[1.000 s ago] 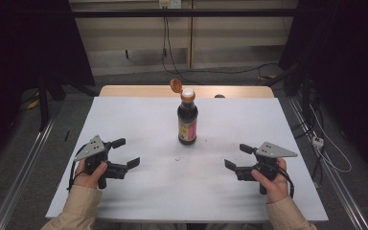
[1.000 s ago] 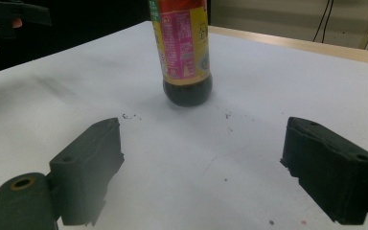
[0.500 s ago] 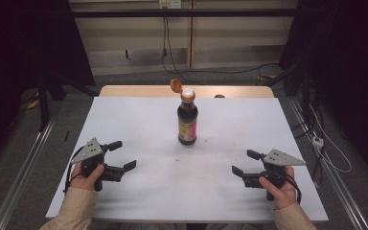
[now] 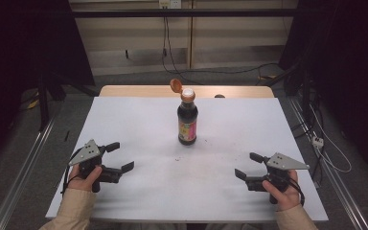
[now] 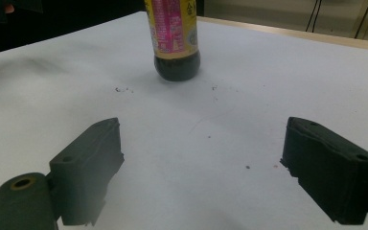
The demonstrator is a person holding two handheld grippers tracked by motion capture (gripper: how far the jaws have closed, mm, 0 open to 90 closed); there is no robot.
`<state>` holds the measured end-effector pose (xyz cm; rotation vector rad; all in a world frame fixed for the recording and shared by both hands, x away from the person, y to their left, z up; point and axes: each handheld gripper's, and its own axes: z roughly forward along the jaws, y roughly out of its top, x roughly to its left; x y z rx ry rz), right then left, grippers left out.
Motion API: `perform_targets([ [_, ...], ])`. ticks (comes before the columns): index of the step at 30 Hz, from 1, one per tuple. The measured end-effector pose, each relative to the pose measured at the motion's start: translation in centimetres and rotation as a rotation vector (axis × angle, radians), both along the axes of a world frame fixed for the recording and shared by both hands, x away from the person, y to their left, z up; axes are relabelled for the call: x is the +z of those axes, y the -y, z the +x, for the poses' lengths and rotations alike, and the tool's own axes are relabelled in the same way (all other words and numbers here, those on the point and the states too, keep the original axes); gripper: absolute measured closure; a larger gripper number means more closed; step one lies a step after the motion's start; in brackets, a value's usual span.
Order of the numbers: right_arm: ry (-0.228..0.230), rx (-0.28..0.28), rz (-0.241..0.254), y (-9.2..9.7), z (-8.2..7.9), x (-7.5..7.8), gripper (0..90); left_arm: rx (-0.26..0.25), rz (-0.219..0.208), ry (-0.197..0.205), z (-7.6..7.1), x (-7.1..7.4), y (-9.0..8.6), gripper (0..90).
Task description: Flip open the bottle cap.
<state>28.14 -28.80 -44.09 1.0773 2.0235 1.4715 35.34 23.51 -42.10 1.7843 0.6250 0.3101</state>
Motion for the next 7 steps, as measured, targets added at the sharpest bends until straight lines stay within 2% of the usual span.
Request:
perform_targets([
  [1,-0.002,-0.002,-0.002,0.0,-0.01,-0.03,13.3,-0.005,0.015,0.011,0.1,-0.03,-0.05,4.5],
  [7,-0.003,-0.009,-0.002,0.25,-0.04,-0.28,13.4,-0.008,0.016,0.006,0.08,-0.1,0.16,4.5],
])
